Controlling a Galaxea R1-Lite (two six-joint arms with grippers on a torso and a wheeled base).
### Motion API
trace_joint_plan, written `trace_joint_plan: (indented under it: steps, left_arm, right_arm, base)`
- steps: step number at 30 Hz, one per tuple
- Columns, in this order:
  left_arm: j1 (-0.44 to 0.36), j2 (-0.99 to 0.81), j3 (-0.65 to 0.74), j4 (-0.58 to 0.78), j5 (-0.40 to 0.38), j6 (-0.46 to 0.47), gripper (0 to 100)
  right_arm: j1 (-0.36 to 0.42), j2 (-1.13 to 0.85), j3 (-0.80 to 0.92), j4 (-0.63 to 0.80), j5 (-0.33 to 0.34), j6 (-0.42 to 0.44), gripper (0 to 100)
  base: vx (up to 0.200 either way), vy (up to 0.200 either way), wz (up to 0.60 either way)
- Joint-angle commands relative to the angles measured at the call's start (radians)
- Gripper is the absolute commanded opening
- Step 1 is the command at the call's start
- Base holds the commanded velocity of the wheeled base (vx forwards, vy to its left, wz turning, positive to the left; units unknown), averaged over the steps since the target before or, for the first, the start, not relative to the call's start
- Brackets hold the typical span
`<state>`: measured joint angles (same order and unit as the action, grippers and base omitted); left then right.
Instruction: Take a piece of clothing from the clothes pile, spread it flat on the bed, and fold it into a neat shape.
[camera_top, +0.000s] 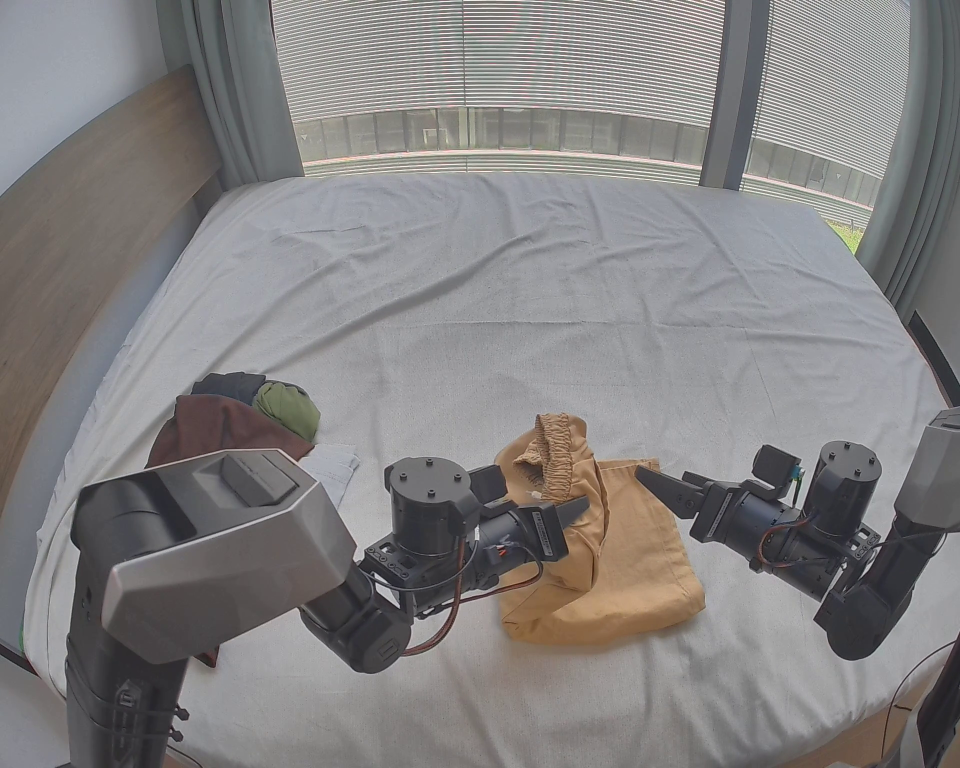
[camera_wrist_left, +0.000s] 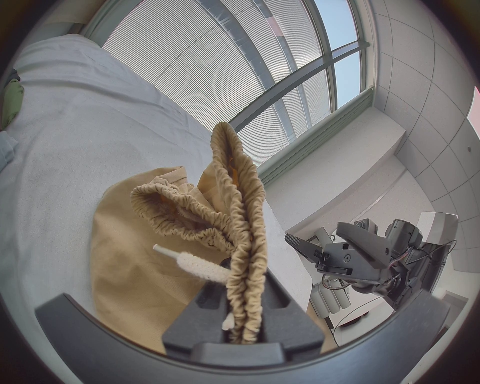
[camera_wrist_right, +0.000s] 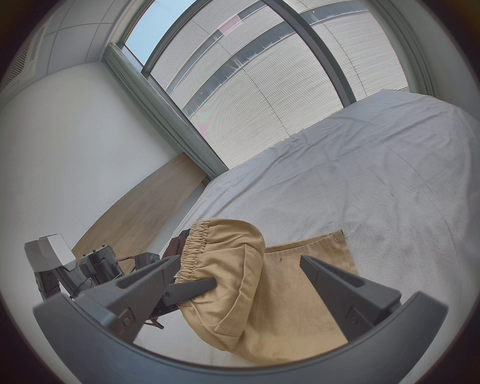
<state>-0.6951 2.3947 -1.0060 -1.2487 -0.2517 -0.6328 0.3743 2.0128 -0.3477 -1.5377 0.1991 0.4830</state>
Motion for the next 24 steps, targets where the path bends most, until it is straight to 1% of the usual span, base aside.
trace_joint_plan:
  steps: [1, 24]
  left_arm:
    - [-0.014, 0.04, -0.037, 0.012, 0.0, -0.001, 0]
    - [-0.049, 0.086, -0.122, 0.077, -0.004, -0.001, 0]
  right_arm:
    - [-0.008, -0.008, -0.007, -0.001, 0.0, 0.0, 100]
    - [-0.008, -0.005, -0.008, -0.001, 0.0, 0.0, 100]
  base:
    - [0.0, 0.0, 0.0]
    - [0.0, 0.0, 0.0]
